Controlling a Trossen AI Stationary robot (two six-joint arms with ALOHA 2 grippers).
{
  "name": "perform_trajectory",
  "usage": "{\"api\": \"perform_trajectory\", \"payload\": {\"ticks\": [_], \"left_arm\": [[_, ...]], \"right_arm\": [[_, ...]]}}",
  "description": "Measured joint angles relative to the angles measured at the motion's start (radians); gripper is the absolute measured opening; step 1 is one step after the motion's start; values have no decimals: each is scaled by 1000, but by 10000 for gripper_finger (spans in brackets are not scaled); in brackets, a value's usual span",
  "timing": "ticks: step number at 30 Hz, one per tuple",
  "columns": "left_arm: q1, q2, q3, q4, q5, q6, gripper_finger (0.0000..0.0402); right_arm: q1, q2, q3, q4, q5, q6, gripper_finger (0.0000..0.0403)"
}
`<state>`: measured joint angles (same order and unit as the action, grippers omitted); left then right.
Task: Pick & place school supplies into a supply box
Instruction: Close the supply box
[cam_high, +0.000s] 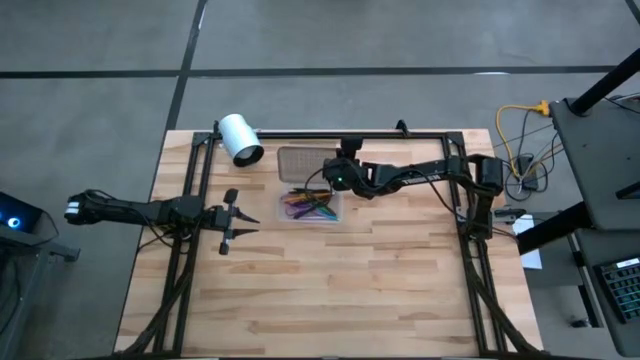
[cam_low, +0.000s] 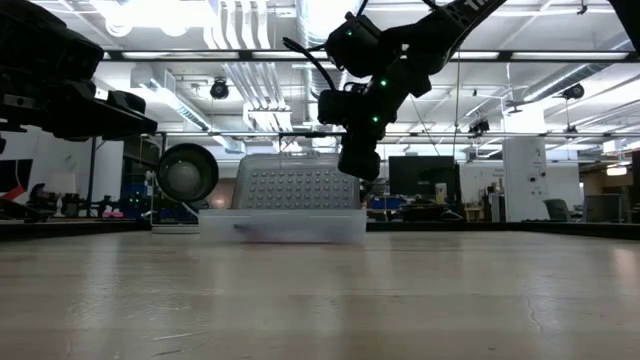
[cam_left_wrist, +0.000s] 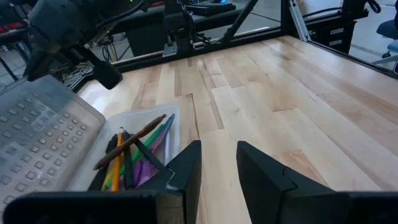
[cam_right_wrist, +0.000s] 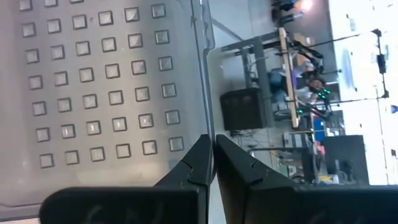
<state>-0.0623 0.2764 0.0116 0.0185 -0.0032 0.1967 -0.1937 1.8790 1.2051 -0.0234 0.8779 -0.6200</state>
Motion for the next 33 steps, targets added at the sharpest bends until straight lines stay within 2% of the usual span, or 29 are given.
{"api": "perform_trajectory", "payload": {"ticks": [13, 23, 26, 33], "left_arm": [[0, 0, 0, 0, 0, 0, 86], [0, 0, 0, 0, 0, 0, 86], [0, 0, 0, 0, 0, 0, 86], [0, 0, 0, 0, 0, 0, 86]], "right_arm": [[-7, 0, -132, 370, 65, -174, 9], [-11, -1, -163, 417, 92, -189, 9], [-9, -1, -176, 461, 125, -220, 9], [-10, 0, -201, 561, 124, -274, 9]]}}
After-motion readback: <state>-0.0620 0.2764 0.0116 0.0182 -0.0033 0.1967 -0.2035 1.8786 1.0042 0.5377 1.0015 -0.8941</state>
